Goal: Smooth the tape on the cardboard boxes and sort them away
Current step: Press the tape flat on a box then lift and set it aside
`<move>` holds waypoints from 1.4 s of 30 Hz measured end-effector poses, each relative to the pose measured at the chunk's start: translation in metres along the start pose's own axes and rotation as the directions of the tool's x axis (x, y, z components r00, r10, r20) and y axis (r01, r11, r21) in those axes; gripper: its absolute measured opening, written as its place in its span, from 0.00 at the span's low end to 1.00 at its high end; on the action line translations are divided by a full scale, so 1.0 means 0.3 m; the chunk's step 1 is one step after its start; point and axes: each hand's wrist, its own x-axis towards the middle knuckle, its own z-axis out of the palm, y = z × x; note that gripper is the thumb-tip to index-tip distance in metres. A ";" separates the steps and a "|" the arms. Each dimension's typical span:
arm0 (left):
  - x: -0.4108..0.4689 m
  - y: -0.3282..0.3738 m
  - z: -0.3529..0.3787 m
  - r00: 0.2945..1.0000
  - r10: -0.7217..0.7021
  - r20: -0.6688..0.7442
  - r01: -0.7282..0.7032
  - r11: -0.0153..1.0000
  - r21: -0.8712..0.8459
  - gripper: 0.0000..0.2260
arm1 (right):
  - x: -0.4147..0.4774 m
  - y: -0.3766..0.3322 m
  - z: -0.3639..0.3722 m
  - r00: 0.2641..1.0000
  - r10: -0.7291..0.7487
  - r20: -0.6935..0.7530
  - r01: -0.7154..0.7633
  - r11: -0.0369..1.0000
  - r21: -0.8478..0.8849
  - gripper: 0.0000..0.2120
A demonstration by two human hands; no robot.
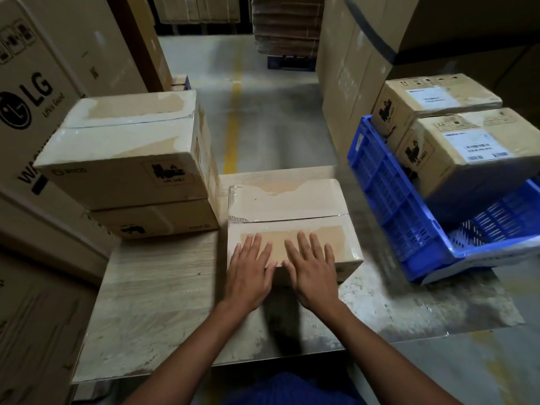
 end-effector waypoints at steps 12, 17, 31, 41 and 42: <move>0.133 -0.012 -0.037 0.985 -0.042 0.169 0.022 0.992 0.123 0.38 | 0.144 0.008 -0.058 0.978 -0.103 0.180 0.117 0.991 -0.070 0.36; 0.178 -0.010 -0.060 0.987 -0.024 0.161 -0.005 0.984 0.176 0.28 | 0.179 0.056 -0.098 0.964 -0.183 0.191 0.205 0.973 -0.104 0.35; 0.330 -0.054 -0.155 0.949 -0.124 0.291 0.077 0.983 0.169 0.54 | 0.259 0.137 -0.184 0.992 0.013 0.124 0.006 0.988 -0.153 0.33; 0.492 -0.037 -0.151 0.867 0.061 0.495 -0.153 0.977 0.147 0.63 | 0.435 0.148 -0.221 0.913 -0.157 0.376 0.226 0.963 -0.148 0.52; 0.499 -0.039 -0.142 0.863 0.125 0.489 -0.220 0.965 0.142 0.64 | 0.449 0.141 -0.224 0.901 -0.182 0.395 0.255 0.957 -0.141 0.54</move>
